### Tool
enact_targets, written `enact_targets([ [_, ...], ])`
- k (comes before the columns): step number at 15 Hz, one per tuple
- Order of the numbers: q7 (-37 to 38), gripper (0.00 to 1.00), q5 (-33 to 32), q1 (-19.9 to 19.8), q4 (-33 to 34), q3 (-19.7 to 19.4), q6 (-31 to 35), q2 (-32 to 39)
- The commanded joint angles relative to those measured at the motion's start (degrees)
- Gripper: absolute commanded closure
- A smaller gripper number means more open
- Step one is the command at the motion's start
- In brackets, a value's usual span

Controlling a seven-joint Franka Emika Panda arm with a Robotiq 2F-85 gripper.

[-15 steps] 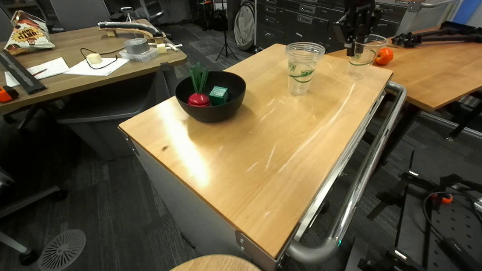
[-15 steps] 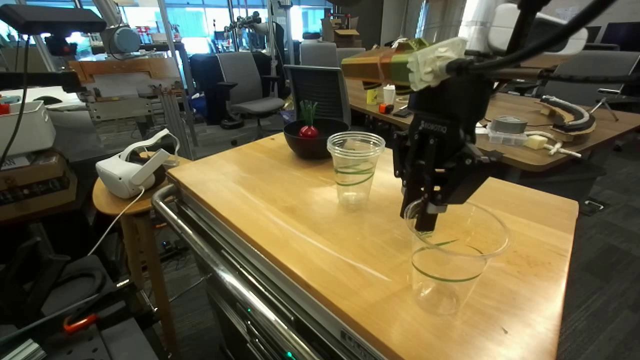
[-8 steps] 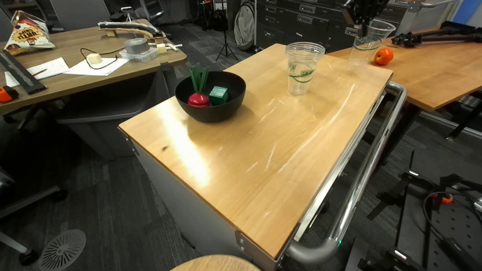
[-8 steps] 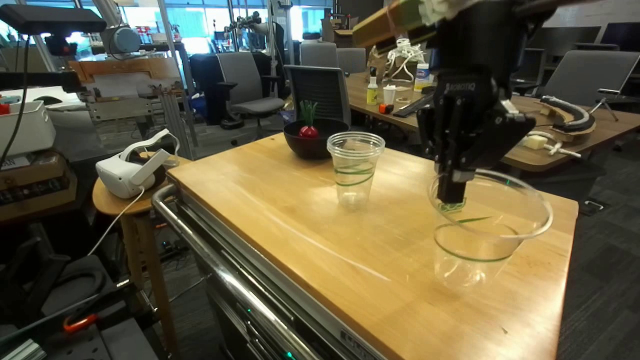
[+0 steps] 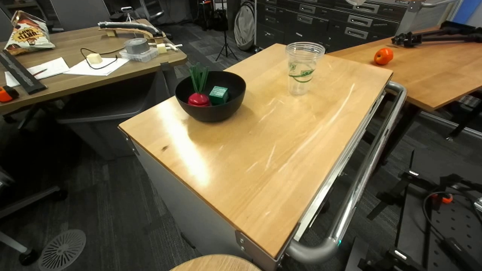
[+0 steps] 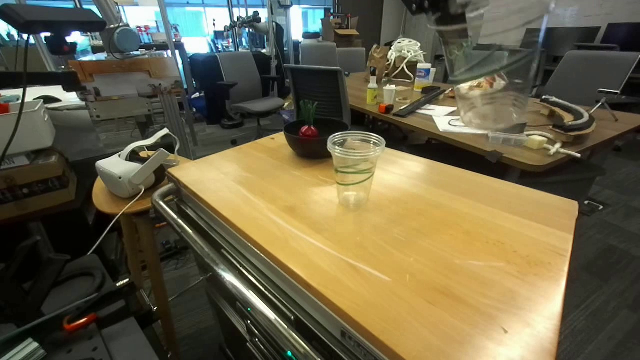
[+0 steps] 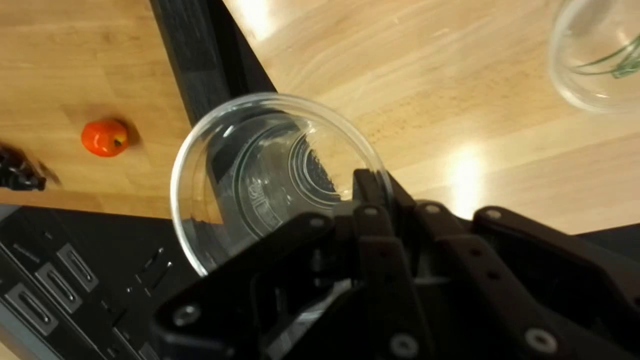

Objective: Stack the clear cups inside each other

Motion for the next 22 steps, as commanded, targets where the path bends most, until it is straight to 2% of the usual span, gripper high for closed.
enact_targets([
  [1,2.1,0.99,-1.5,2.0,2.4,4.0,-2.6,-0.3],
  [4,3.7,0.99,-2.5,3.1,4.6,6.4,-6.4,3.3],
  [8,2.1,0.99,-2.3,5.1,6.1,7.5,-11.3,6.1],
  [14,-0.8,0.99,-1.9,8.2,7.7,8.6,-13.5,6.0],
  [22,-6.4,0.99,-0.9,10.3,11.9,9.6,-17.7,12.5],
])
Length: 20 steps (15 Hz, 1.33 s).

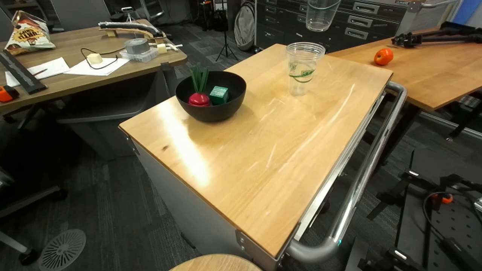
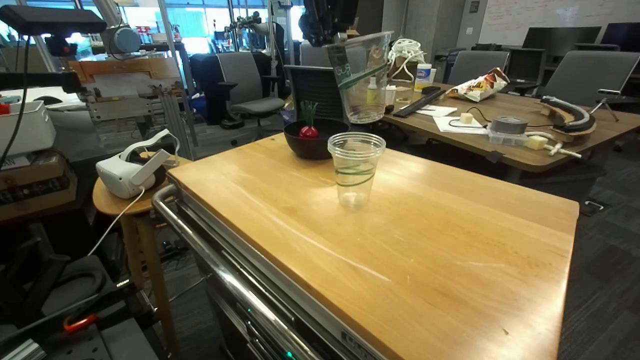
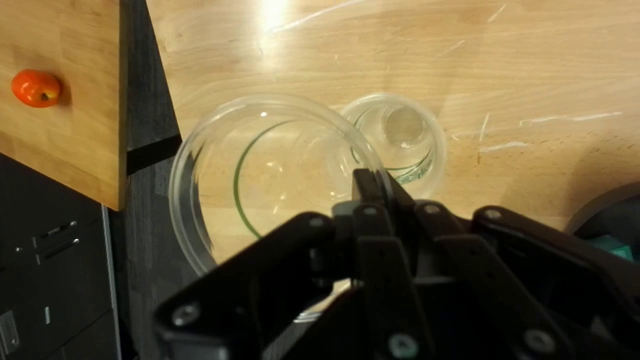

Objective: Stack the clear cups inside each other

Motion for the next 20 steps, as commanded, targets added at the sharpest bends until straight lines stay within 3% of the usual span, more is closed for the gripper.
enact_targets([
  [1,-4.0,0.99,0.2,0.8,4.5,0.1,-3.1,4.5],
  [11,-10.9,0.99,2.4,0.8,8.5,-0.6,-6.0,9.7],
  [12,-11.5,0.7,2.5,0.7,8.4,-0.7,-5.7,9.5],
  [13,-11.5,0.69,2.1,0.6,7.9,-1.0,-5.3,8.7],
  [18,-10.0,0.31,-0.1,-3.2,1.4,-5.0,3.7,0.1],
  [19,-9.5,0.24,0.1,-1.2,5.8,-3.5,-0.4,5.4],
  [20,-9.9,0.42,0.2,-1.9,5.4,-4.1,0.0,4.4],
])
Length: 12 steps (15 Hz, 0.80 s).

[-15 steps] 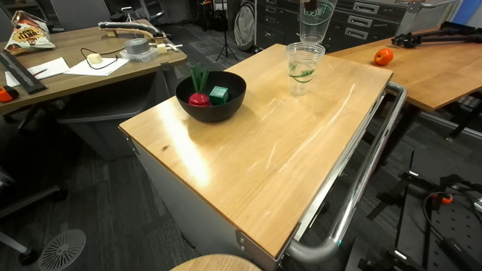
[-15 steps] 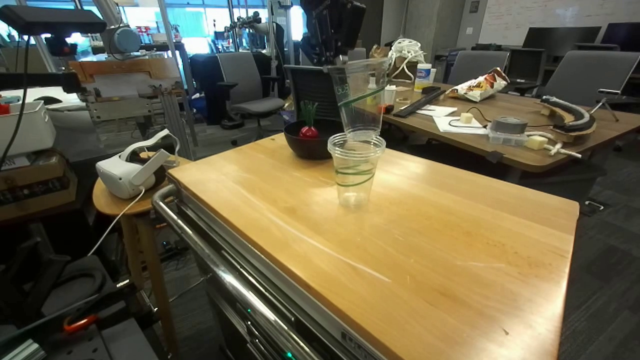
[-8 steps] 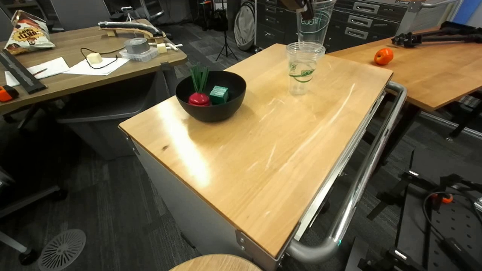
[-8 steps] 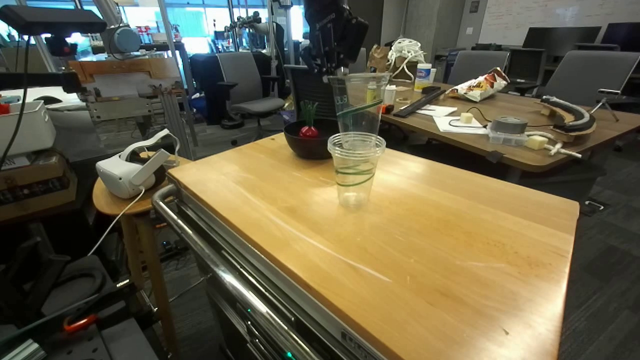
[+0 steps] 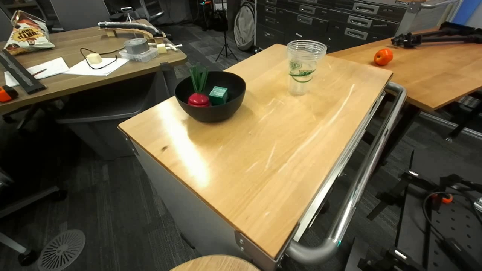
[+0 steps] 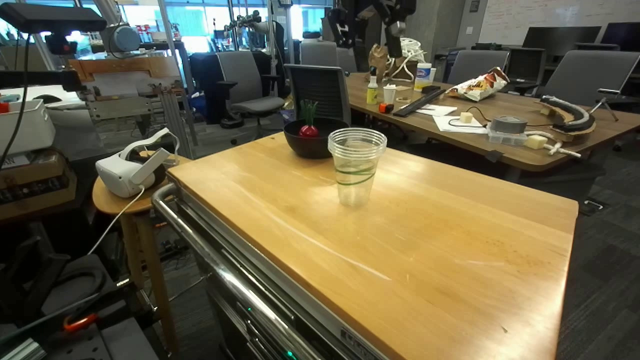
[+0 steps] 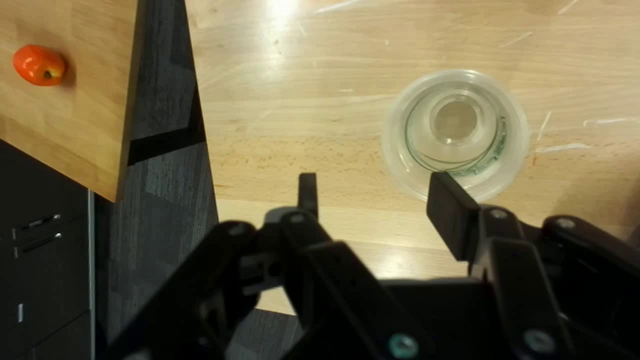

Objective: Stack the clear cups inside each other

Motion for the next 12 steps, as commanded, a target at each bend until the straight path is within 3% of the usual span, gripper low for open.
enact_targets([
  [1,-0.2,0.33,0.0,-0.3,0.0,-0.1,-0.2,-0.2],
  [2,-0.2,0.26,0.0,-0.2,0.0,-0.1,-0.2,0.2],
  [4,0.2,0.23,0.0,0.6,-0.1,0.5,-0.2,1.1],
  [5,0.3,0.07,0.0,0.8,-0.1,0.6,-0.2,1.4],
  [9,-2.6,0.0,3.6,0.8,2.2,1.3,11.6,2.4],
  [12,-5.5,0.0,6.8,2.1,8.6,2.8,13.2,4.8],
])
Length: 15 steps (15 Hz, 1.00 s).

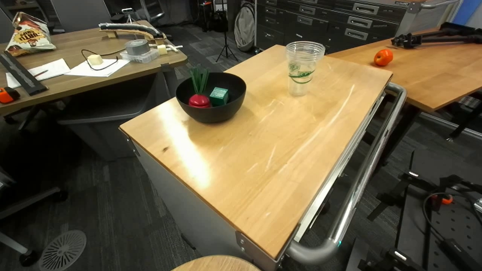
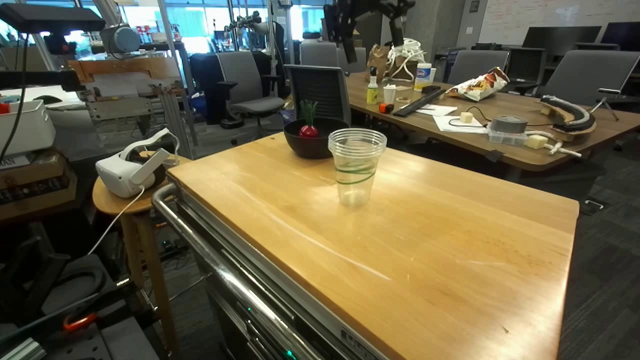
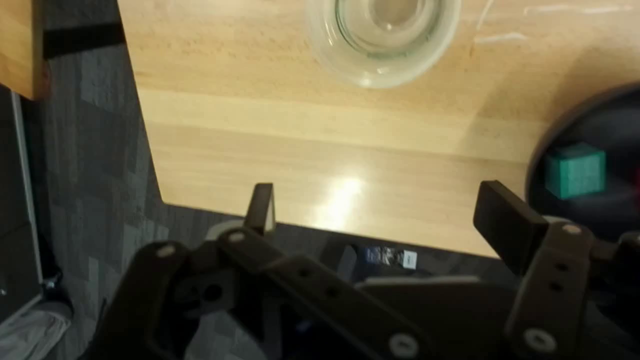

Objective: Stack the clear cups inside each other

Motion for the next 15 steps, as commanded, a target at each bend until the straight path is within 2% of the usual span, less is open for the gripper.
enact_targets([
  [1,-3.2,0.0,3.5,1.9,10.3,1.9,-3.2,3.8],
  [3,-2.9,0.0,3.1,3.5,16.0,2.8,-9.7,6.8],
  [6,-10.3,0.0,4.5,4.9,22.0,4.6,-13.8,11.4],
  [7,-13.0,0.0,3.5,5.2,22.5,4.8,-13.3,12.2],
  [8,-7.7,0.0,3.1,5.4,16.8,4.0,-11.3,8.3],
  [12,-11.2,0.0,3.1,5.7,19.7,4.2,-11.4,11.6],
  [13,-8.7,0.0,6.7,4.7,18.9,4.3,-9.9,11.2],
  [15,-9.3,0.0,12.4,3.7,21.6,4.5,-17.0,13.9],
])
